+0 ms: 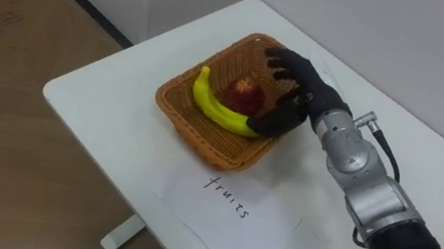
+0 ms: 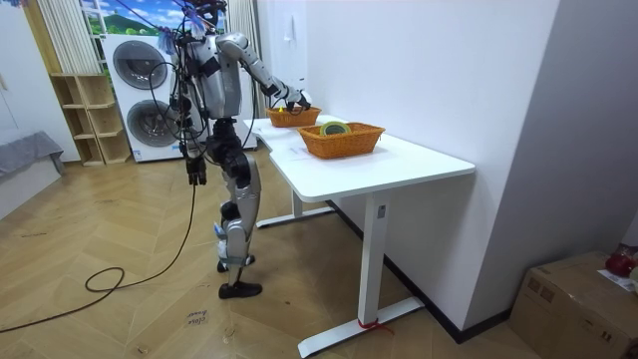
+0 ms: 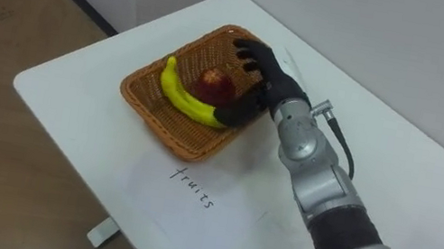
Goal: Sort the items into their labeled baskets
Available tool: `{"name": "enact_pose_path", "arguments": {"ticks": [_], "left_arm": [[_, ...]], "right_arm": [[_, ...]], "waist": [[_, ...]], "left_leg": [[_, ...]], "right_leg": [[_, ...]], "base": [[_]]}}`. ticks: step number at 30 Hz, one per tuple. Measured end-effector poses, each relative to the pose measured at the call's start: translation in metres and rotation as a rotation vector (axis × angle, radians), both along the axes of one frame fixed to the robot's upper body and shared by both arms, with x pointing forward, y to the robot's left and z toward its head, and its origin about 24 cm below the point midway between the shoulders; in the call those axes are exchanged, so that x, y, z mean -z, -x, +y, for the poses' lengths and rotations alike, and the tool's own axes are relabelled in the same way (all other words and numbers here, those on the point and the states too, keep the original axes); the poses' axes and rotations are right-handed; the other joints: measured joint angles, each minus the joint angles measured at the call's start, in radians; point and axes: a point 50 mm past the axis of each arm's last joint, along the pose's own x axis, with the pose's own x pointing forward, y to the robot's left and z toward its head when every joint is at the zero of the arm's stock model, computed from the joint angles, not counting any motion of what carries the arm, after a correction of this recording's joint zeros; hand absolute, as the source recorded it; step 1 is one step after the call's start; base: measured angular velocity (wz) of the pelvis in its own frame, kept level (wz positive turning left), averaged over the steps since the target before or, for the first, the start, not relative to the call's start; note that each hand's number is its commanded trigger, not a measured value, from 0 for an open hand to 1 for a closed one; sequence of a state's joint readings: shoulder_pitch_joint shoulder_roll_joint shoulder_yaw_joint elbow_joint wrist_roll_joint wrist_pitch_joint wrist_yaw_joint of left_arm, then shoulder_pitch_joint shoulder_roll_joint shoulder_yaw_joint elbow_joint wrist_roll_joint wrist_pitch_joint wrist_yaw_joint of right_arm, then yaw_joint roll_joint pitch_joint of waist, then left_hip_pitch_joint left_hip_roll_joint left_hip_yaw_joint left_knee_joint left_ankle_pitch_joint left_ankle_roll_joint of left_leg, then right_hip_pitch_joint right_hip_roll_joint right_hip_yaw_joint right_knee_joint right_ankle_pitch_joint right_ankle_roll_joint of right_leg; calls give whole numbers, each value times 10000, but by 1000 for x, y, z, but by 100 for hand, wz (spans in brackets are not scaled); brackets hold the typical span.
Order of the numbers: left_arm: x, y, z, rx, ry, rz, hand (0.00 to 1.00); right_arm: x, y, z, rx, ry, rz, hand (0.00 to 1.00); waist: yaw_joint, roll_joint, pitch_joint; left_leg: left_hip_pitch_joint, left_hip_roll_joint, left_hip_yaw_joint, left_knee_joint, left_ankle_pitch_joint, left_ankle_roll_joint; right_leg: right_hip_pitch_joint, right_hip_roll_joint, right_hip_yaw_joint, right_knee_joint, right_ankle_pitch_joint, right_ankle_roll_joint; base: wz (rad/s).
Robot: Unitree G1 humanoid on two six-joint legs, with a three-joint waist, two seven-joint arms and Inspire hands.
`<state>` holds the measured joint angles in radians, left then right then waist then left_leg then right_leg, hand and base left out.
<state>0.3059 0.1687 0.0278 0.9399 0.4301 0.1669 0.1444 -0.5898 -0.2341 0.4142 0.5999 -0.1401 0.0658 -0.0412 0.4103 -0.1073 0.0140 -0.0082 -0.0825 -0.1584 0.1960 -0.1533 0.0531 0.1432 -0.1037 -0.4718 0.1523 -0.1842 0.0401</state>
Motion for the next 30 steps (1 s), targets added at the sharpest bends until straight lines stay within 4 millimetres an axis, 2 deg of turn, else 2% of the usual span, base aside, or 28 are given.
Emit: {"name": "enact_pose_path", "arguments": {"ticks": [8, 14, 21, 27, 30], "left_arm": [[0, 0, 0, 2, -2, -4, 0], [0, 0, 0, 3, -4, -5, 0], [0, 0, 0, 0, 4, -20, 0], [0, 0, -1, 26, -12, -48, 0], [0, -2, -1, 141, -65, -231, 0]], "right_arm": [[0, 0, 0, -1, 0, 1, 0], [0, 0, 0, -9, 61, -22, 0], [-1, 0, -1, 88, 131, -138, 0], [-15, -1, 3, 26, -10, -891, 0], [-32, 1, 3, -4, -414, -1747, 0]], "waist": [[2, 11, 8], [-130, -17, -11], [-248, -16, -11], [-562, -21, -15], [-875, 39, 25]], "left_leg": [[-4, 0, -4, -1, 0, 0], [-21, -10, -54, 3, -1, -1], [13, 11, 99, -22, -1, 0], [87, 26, 232, -17, 2, 4], [187, 58, 342, -34, -5, 10]], "right_leg": [[0, 0, -1, 0, 0, 0], [-2, 5, -7, 1, 0, 1], [-2, -1, 20, 1, 0, 1], [6, -7, 123, 2, 0, 3], [76, -3, 265, 8, 2, 6]], "base": [[0], [1], [-3], [-4], [-11]]}}
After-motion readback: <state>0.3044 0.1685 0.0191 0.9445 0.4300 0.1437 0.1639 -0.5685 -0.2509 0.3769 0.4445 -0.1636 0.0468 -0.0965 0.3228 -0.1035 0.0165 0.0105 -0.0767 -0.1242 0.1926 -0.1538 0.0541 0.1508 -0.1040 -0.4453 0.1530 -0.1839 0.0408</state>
